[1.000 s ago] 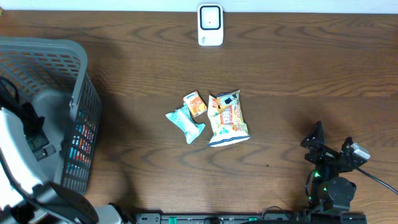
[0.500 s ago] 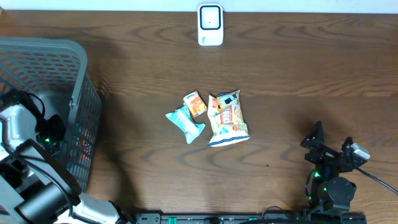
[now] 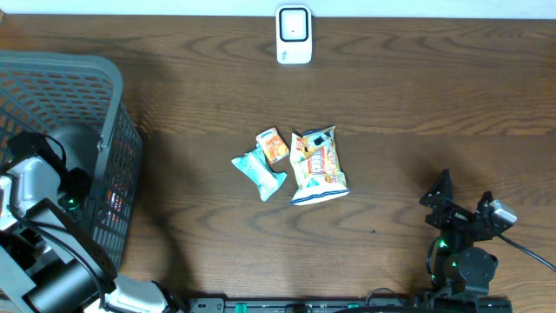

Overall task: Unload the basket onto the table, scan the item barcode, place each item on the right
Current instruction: 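Reach the left gripper into the basket toward the teal mouthwash bottle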

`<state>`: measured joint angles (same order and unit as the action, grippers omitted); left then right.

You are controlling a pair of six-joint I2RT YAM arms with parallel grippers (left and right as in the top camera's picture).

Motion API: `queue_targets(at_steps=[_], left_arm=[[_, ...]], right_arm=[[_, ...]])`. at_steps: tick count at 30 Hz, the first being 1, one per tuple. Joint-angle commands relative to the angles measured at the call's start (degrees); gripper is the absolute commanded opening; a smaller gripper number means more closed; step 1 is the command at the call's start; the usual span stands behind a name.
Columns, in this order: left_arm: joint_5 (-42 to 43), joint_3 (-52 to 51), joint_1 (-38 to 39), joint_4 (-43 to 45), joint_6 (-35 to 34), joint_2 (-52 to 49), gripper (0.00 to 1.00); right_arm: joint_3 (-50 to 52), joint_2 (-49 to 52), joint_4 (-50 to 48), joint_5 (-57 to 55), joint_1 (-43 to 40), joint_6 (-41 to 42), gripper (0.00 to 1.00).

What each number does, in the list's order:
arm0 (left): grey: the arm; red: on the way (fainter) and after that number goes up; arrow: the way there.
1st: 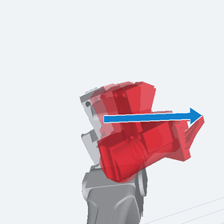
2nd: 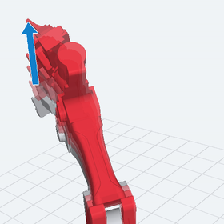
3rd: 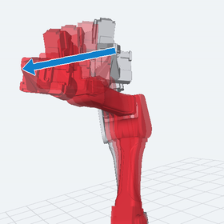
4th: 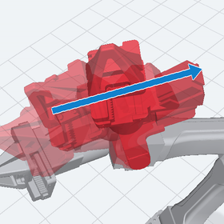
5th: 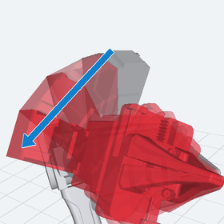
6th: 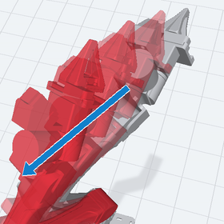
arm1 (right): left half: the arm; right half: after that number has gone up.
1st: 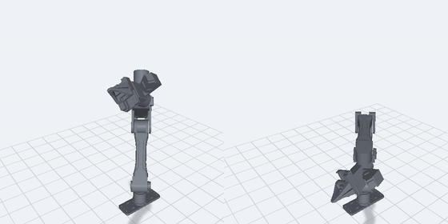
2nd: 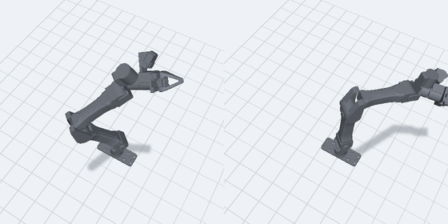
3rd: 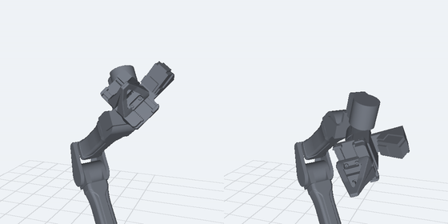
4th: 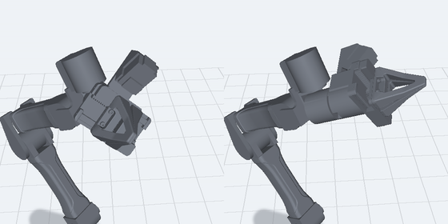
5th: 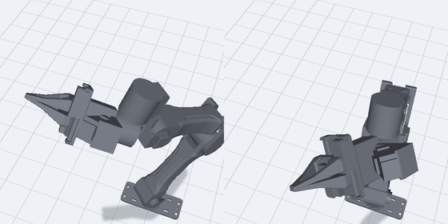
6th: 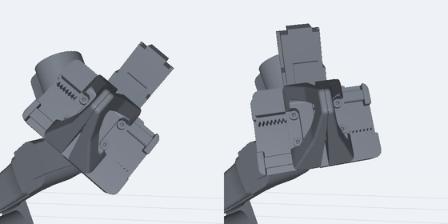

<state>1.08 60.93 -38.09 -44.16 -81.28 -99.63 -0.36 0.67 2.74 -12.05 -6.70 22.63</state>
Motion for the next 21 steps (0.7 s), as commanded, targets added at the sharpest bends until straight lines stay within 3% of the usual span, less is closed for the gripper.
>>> queue_targets(at_steps=[1,9,21], left_arm=[[-2.16,-3.76,0.44,1.66,8.92,-3.61,0.47],[-2.21,1.73,0.44,1.9,17.94,0.66,0.41],[-2.49,6.64,0.39,5.86,31.01,20.02,0.41]], right_arm=[[0.04,-0.33,0.09,-0.46,0.37,0.68,0.99],[0.04,-0.33,0.09,-0.46,0.37,0.68,0.99],[0.04,-0.33,0.09,-0.46,0.37,0.68,0.99]])
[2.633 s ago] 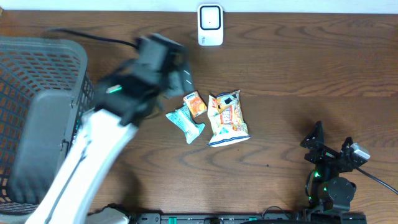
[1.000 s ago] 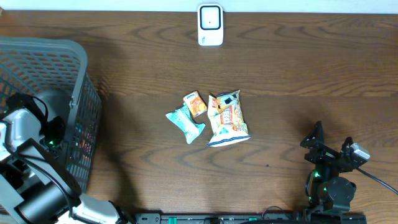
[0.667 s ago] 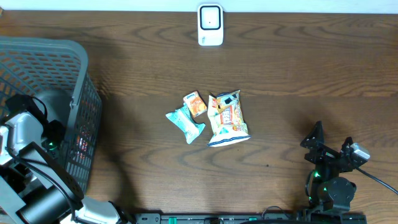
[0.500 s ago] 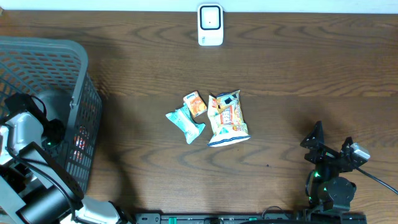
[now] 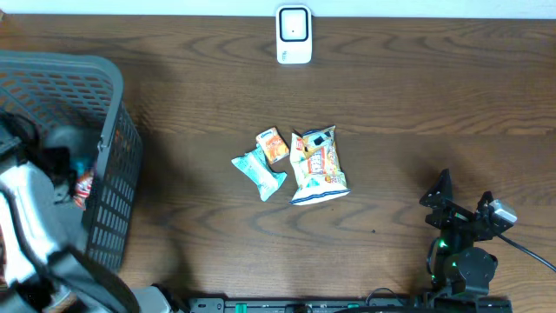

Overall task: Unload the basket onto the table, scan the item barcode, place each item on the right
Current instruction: 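Reach the left gripper into the basket toward the teal mouthwash bottle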

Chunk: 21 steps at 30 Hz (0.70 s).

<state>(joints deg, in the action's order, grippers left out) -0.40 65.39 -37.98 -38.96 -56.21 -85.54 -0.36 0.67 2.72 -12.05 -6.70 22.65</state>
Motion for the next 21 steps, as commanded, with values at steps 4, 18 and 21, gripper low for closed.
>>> queue_targets(at_steps=[4,18,21], left_arm=[[-4.87,2.19,0.28,0.7,6.86,10.51,0.41],[-7.85,2.12,0.28,-1.2,9.9,10.51,0.42],[-7.65,2.14,0.37,-1.22,9.9,10.54,0.42]], right_arm=[[0.04,-0.33,0.11,-0.46,0.37,0.66,0.99],[0.04,-0.33,0.11,-0.46,0.37,0.66,0.99],[0.04,-0.33,0.11,-0.46,0.37,0.66,0.99]])
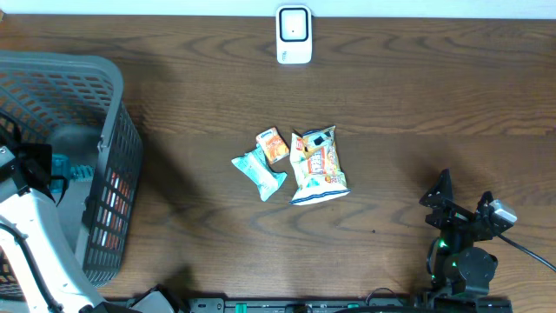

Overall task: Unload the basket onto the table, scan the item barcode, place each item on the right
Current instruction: 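Reach the left gripper into the basket toward the teal mouthwash bottle, then lift the mouthwash bottle out with the left gripper and carry it to the pile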

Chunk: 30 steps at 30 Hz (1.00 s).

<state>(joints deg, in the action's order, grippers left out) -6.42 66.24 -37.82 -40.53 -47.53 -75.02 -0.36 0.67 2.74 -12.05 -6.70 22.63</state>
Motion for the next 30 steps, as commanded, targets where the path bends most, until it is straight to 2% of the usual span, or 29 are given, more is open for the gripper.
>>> queue_targets(at_steps=[1,10,13,15,19,23,26,27,30], left_arm=[[-1.44,1.29,0.31,0.35,1.2,0.04,0.42],[12.37,1.31,0.28,8.09,1.18,6.86,0.42],[20.33,1.31,0.31,13.68,0.68,11.39,0.42],[28.24,1.31,0.31,18.6,-1.92,14.95,0.42],[38.64,1.31,2.43,24.04,-6.82,18.73,0.42],[41.38,1.29,11.3,24.74,-7.13,20.06,0.42],[40.87,1.29,22.05,24.59,-3.78,19.08,0.42],[39.04,1.29,27.71,24.35,-1.9,17.92,0.42],[32.89,1.29,38.29,23.34,2.56,14.56,0.42]], right_arm=[[0.04,-0.33,0.09,-0.46,0.37,0.68,0.99],[0.04,-0.33,0.09,-0.46,0.37,0.68,0.99],[0.04,-0.33,0.09,-0.46,0.37,0.68,0.99],[0.04,-0.33,0.09,-0.46,0.37,0.68,0.99],[0.04,-0.31,0.09,-0.46,0.37,0.68,0.99],[0.04,-0.28,0.11,-0.46,0.37,0.68,0.99],[0.04,-0.28,0.15,-0.46,0.37,0.68,0.99],[0.04,-0.28,0.15,-0.46,0.37,0.68,0.99],[0.04,-0.28,0.15,-0.46,0.37,0.68,0.99]])
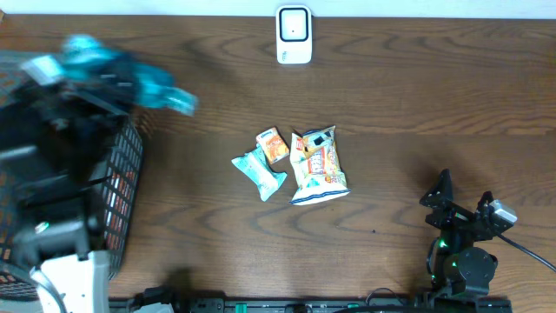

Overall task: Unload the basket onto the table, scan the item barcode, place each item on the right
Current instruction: 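Lift the mouthwash bottle out with the left gripper and carry it to the pile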

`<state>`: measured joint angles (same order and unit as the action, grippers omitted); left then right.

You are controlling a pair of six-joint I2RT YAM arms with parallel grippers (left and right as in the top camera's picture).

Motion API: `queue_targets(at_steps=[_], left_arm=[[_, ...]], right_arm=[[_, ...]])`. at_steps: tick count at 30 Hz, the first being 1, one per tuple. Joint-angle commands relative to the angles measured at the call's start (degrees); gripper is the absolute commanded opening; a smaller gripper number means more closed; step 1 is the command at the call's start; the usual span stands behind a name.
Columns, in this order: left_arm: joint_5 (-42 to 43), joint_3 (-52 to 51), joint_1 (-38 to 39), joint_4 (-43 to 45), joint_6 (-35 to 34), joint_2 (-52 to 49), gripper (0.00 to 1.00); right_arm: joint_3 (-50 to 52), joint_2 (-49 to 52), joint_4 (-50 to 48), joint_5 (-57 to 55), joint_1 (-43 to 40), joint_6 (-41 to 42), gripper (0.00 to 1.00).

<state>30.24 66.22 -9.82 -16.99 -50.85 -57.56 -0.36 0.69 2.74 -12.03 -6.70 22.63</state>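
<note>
My left gripper (122, 78) is raised over the far right rim of the grey basket (117, 217). It is blurred and shut on a teal snack packet (163, 92) that sticks out to the right over the table. The white barcode scanner (294, 35) stands at the table's far edge, in the middle. My right gripper (462, 196) rests near the front right corner, open and holding nothing.
In the table's middle lie another teal packet (259, 171), a small orange box (273, 144) and a chips bag (318, 165). Something red shows through the basket's mesh wall. Bare wood lies between the basket and the scanner.
My left gripper was low inside the basket with a teal packet at its fingers. Now it is up above the basket's right rim with that packet in its grip. The right arm is unchanged.
First my left arm hung over the basket's near left part. Then it reached deeper into the basket beside red and teal items. Then a teal packet sat at its fingers, and now the packet is held out of the basket.
</note>
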Motion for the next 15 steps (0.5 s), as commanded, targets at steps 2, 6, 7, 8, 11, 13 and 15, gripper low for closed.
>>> queue_targets(at_steps=[2,6,7,8,11,13,15], left_arm=[[-8.52,1.31,16.9,-1.64,8.52,-5.99,0.42],[-16.85,1.31,27.36,-6.03,14.23,-13.73,0.42],[-18.18,1.31,29.11,-7.1,15.76,-15.58,0.42],[-19.34,1.31,30.71,-8.07,17.84,-17.59,0.42],[-20.65,1.31,34.05,-9.57,22.8,-23.76,0.42],[-20.65,1.31,35.54,-9.86,23.87,-27.8,0.42],[-20.65,1.31,36.57,-10.01,24.33,-31.28,0.42]], right_arm=[[0.04,-0.31,0.15,-0.48,0.37,0.68,0.99],[0.04,-0.31,0.15,-0.48,0.37,0.68,0.99],[0.04,-0.31,0.15,-0.48,0.37,0.66,0.99],[0.04,-0.31,0.15,-0.48,0.37,0.68,0.99],[0.04,-0.31,0.15,-0.48,0.37,0.68,0.99],[0.04,-0.31,0.15,-0.48,0.37,0.68,0.99],[0.04,-0.31,0.15,-0.48,0.37,0.66,0.99]])
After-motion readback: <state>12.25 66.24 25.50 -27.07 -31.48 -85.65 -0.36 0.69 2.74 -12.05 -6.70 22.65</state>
